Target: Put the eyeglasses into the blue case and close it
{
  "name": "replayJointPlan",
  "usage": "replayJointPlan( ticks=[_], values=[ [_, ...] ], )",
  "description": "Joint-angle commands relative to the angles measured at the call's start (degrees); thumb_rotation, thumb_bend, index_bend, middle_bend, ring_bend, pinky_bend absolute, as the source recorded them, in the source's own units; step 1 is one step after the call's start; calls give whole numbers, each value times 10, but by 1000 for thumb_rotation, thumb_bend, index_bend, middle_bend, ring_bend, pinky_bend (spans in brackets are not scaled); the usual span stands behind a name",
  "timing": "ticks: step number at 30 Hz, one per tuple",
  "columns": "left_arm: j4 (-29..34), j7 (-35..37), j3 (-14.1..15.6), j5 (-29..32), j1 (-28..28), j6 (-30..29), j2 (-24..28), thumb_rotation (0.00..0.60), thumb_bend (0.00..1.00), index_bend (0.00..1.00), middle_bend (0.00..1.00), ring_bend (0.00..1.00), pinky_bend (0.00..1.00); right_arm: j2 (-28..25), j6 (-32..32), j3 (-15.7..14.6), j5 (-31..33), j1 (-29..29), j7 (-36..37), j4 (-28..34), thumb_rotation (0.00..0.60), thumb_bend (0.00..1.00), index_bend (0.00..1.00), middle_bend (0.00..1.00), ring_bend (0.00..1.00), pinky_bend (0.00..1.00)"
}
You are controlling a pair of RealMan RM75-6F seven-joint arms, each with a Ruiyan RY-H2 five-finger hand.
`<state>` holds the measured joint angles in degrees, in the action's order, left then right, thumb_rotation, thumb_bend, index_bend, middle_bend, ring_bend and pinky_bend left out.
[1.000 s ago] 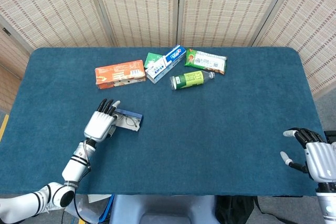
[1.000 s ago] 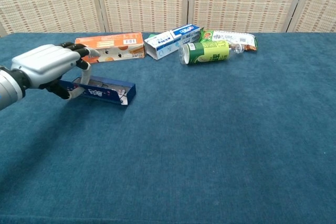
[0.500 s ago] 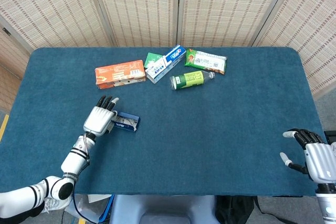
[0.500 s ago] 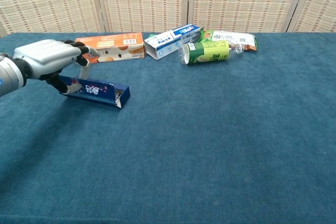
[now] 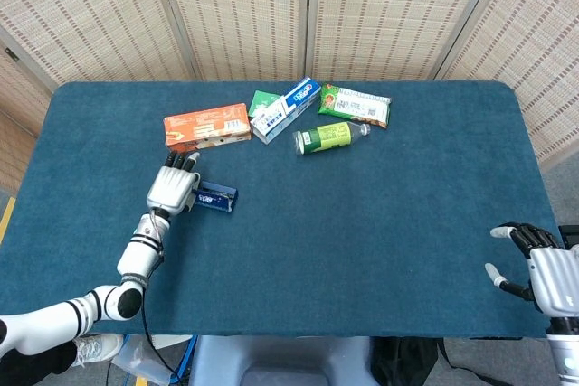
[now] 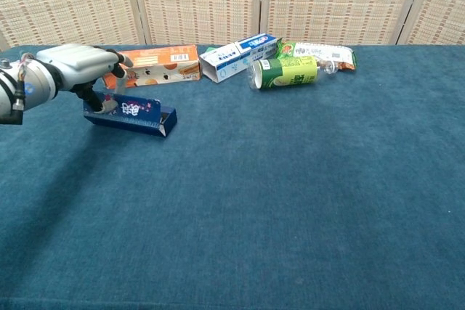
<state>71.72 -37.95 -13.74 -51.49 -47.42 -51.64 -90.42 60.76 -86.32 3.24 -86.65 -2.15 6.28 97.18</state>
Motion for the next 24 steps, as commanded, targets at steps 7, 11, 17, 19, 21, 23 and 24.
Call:
replayJointPlan(
  ticks=[7, 11, 17, 19, 21, 23, 24],
  values=[
    [-45, -29, -8, 47, -31, 8, -23, 600, 450, 509, 91, 0, 0, 0, 2, 0, 0, 0, 2, -2, 600, 249, 326, 298, 230, 231],
    [-76, -53, -10, 78, -46, 10, -40, 600, 449, 469, 88, 0, 0, -1, 1, 0, 0, 0, 2, -1, 600, 248, 326, 298, 230, 230],
    [-107, -93, -8, 124, -62, 8, -60, 600, 442, 272, 12, 0, 0, -2, 0, -1, 2, 3, 2, 0, 600, 248, 326, 298, 230, 231],
    [-122, -105, -4, 131, -66, 7, -68, 600, 419, 187, 0, 0, 0, -3, 1, -1, 2, 3, 3, 0, 600, 248, 326, 298, 230, 230],
    [-131, -110, -3, 138, -69, 9, -74, 600, 394, 133, 0, 0, 0, -4, 1, -1, 1, 2, 3, 0, 600, 248, 326, 298, 230, 230],
    [-137, -111, -4, 141, -71, 9, -78, 600, 381, 98, 0, 0, 0, -4, 0, -1, 1, 3, 3, 0, 600, 248, 326, 298, 230, 230],
    [-140, -112, -3, 141, -72, 8, -79, 600, 373, 85, 0, 0, 0, -4, 0, -1, 1, 3, 4, 0, 600, 248, 326, 298, 230, 231]
  ],
)
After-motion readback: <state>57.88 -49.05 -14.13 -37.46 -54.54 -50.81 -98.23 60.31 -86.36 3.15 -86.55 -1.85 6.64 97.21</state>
